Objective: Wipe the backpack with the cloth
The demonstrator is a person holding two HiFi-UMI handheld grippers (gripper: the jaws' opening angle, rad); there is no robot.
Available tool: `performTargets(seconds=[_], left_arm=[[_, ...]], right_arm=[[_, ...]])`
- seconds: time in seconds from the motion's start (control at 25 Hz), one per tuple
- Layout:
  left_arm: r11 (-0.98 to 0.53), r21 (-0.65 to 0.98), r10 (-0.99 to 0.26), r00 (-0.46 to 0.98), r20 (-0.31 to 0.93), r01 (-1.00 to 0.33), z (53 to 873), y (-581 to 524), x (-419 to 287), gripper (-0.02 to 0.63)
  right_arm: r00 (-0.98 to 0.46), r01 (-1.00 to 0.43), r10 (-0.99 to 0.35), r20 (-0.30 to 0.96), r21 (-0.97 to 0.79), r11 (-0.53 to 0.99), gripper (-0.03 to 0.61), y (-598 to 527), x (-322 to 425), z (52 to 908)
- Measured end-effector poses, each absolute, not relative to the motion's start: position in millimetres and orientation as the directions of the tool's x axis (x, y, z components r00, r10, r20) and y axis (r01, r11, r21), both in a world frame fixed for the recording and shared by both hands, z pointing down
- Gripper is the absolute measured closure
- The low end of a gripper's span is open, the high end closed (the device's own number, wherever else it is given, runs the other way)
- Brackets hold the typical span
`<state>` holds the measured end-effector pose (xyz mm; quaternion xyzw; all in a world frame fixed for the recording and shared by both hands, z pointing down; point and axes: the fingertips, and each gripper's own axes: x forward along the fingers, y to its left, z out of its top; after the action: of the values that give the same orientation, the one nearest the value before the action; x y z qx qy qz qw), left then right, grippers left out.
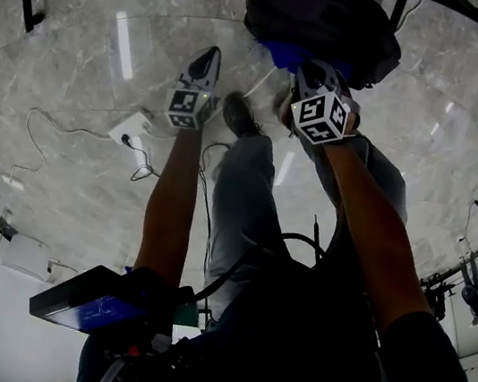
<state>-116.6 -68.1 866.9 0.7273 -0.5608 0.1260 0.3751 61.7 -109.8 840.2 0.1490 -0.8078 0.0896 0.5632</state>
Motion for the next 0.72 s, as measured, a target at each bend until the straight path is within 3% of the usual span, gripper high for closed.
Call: performTargets(seconds=[0.12,0.28,0.44,0.72], left_arm=[[-0.106,0.405,-0.731,0.347,0.587,-0.908,866.6,-70.7,-115.2,0.624],[-0.128,0.409,-0.735,0.364,0.572,-0.903,865.0,-77.6,-108.7,0.624],[-0.168,0.418,-0.733,0.396,0.553,-0.893,856.4,-85.6,-98.0,0.624],[-0.211,0.440,-0.719,0.443,0.535,-0.873,850.0,-87.1,-81.9,0.624]], right_arm=[[-0.268,-0.345,-0.159,0.950,0.060,0.937,0.545,-113.5,81.9,824.4],[-0.402,-0.222,-0.214,0.890,0.132,0.966,0.545,-139.4,10.0,797.8],[-0.435,-0.154,-0.161,0.886,0.103,0.983,0.545,-145.8,-30.5,820.1],[-0.286,-0.260,-0.129,0.950,0.053,0.964,0.545,-117.5,81.6,823.2]])
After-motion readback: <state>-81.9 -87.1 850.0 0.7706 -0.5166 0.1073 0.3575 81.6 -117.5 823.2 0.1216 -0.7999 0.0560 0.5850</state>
